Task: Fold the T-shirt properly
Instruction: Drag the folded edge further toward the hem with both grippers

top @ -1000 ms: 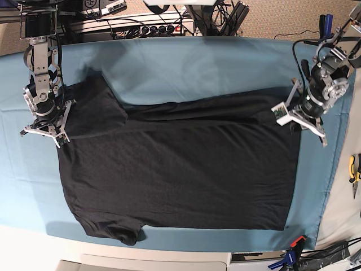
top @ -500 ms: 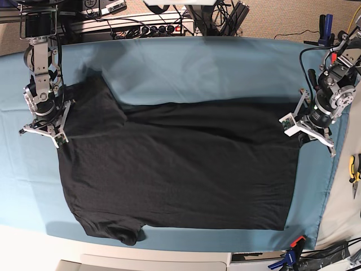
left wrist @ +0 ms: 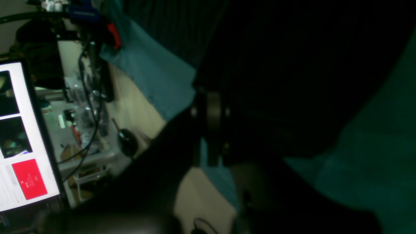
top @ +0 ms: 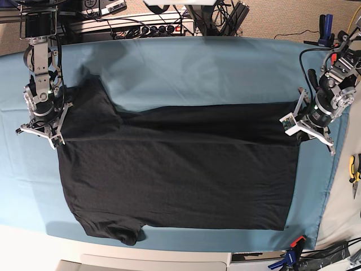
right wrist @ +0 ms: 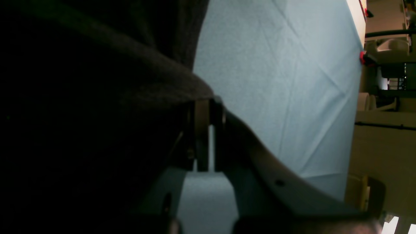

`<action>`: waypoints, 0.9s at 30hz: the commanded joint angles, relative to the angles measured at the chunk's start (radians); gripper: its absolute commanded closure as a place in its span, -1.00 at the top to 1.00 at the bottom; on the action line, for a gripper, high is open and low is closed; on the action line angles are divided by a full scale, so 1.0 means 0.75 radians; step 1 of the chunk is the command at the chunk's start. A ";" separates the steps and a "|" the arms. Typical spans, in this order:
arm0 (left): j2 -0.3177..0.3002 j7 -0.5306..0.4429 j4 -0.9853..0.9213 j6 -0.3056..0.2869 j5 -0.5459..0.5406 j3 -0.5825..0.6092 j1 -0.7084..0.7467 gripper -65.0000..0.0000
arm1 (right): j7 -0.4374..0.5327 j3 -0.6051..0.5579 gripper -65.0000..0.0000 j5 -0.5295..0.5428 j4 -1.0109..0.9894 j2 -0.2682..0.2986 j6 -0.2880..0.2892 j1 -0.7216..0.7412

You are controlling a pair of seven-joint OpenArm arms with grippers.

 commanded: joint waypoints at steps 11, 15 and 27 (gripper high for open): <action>-0.021 -0.055 -0.012 0.019 -0.020 -0.014 -0.042 -1.00 | 0.014 0.015 -1.00 -0.022 0.019 0.030 -0.021 0.022; -0.021 -0.077 -0.012 0.019 -0.025 -0.014 -0.083 -1.00 | 0.014 0.015 -1.00 -0.022 0.019 0.030 -0.021 0.022; 0.096 -0.096 -0.107 -0.052 -0.079 -0.014 -0.139 -1.00 | 0.014 0.015 -1.00 -0.022 0.019 0.030 -0.021 0.022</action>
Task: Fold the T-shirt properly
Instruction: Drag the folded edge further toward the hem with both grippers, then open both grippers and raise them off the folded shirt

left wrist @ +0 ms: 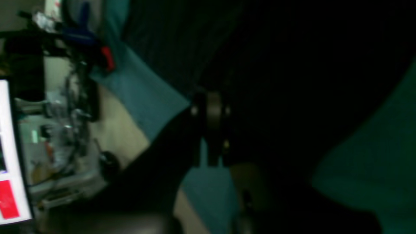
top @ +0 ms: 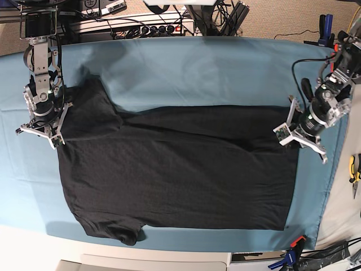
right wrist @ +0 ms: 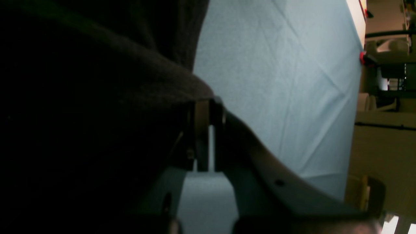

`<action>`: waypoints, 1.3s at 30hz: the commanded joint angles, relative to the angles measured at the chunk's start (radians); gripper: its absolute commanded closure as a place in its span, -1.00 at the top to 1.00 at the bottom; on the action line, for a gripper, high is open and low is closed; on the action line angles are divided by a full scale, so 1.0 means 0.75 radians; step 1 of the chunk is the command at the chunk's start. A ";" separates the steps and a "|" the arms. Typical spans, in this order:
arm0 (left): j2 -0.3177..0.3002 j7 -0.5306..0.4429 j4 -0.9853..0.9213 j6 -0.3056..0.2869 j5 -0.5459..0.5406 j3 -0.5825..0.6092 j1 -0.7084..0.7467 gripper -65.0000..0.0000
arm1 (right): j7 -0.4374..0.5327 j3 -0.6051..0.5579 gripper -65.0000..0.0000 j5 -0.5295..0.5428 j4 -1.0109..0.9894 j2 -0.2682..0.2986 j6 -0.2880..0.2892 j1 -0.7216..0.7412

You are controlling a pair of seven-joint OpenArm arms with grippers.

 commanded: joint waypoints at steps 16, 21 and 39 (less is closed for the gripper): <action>-0.019 -0.026 -0.063 0.024 0.040 -0.017 -0.025 -1.00 | 0.011 0.015 -1.00 -0.023 0.019 0.030 -0.021 0.022; -0.019 -0.026 -0.063 0.026 0.072 -0.017 -0.025 -0.03 | -0.010 0.015 -0.96 -0.023 0.019 0.030 -0.021 0.022; -0.017 0.110 0.020 0.070 -0.061 -0.017 -0.016 -0.01 | -0.102 0.015 -0.42 -0.184 0.133 0.031 -0.102 0.018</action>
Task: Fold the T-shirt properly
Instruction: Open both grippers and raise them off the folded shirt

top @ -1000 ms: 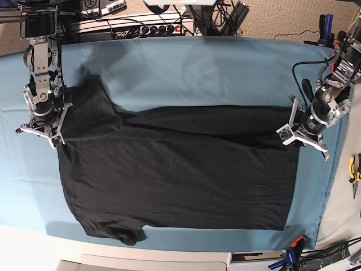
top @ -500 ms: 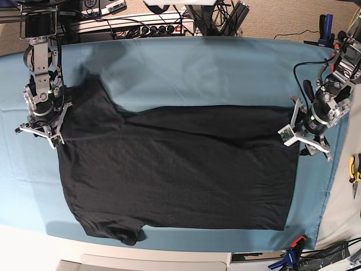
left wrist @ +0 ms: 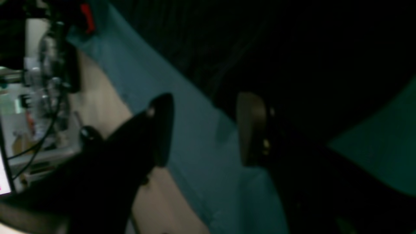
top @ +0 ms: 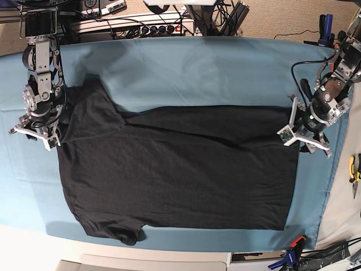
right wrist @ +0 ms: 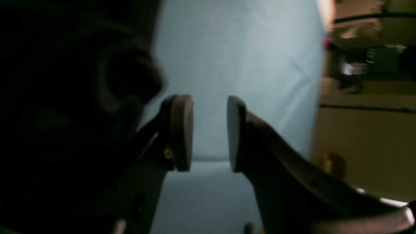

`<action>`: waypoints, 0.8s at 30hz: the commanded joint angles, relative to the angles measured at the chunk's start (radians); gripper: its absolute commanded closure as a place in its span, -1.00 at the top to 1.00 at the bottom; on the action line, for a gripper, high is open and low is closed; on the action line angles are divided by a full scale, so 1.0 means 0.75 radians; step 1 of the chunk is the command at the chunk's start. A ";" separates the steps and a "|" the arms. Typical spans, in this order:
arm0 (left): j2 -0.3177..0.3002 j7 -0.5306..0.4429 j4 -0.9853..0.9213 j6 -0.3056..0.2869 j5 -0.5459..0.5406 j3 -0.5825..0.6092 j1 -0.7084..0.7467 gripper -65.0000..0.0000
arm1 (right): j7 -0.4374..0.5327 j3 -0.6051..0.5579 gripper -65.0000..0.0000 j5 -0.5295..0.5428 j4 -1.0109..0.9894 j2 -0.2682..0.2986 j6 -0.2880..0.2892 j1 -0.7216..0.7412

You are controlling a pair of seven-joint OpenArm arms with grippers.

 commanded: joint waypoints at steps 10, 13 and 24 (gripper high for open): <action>-0.013 0.097 0.362 0.050 0.055 -0.016 0.239 -0.01 | -0.130 0.015 -0.42 -0.013 0.433 0.030 0.066 -0.223; 0.022 0.115 0.401 0.072 0.096 -0.016 0.332 -0.01 | -0.130 0.015 -0.42 -0.013 0.529 0.030 0.144 -0.365; 0.160 0.115 0.413 0.079 0.152 -0.016 0.482 -0.01 | -0.149 0.015 -0.01 0.078 0.689 0.040 0.437 -0.650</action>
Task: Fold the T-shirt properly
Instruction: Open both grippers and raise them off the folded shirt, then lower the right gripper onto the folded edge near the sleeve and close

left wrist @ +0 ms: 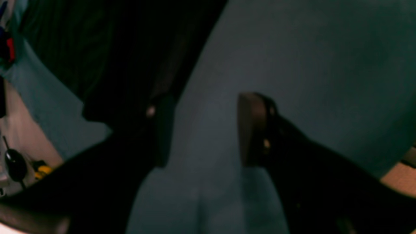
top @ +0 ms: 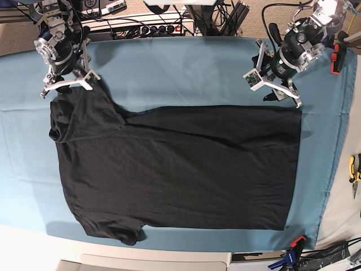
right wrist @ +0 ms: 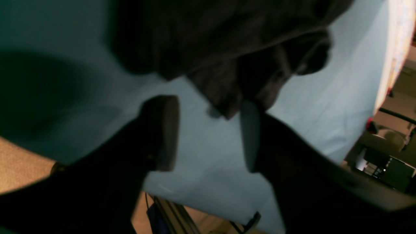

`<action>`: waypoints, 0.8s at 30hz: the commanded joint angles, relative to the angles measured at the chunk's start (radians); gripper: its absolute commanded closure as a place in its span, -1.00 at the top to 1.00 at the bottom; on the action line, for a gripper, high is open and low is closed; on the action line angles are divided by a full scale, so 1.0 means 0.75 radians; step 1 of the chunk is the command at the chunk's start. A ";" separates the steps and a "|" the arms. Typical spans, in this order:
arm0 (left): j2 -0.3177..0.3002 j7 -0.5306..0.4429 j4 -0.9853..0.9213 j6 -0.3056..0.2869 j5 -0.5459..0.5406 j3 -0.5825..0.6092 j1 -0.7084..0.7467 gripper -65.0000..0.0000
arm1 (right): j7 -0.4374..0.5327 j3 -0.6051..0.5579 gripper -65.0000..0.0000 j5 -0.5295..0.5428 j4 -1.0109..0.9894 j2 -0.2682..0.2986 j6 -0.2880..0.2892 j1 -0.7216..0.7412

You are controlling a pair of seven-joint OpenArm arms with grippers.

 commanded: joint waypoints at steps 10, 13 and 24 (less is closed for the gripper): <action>-0.011 -0.016 0.022 0.015 0.015 -0.014 -0.007 -0.01 | -0.022 0.012 0.02 0.044 0.021 0.022 -0.013 -0.011; -0.011 -0.016 0.022 0.015 0.015 -0.014 -0.007 -0.01 | -0.051 0.012 0.02 0.092 -0.006 0.021 -0.009 -0.011; -0.011 -0.026 0.022 0.014 0.015 -0.014 -0.011 -0.01 | 0.011 0.011 0.02 0.079 -0.076 0.018 -0.010 0.069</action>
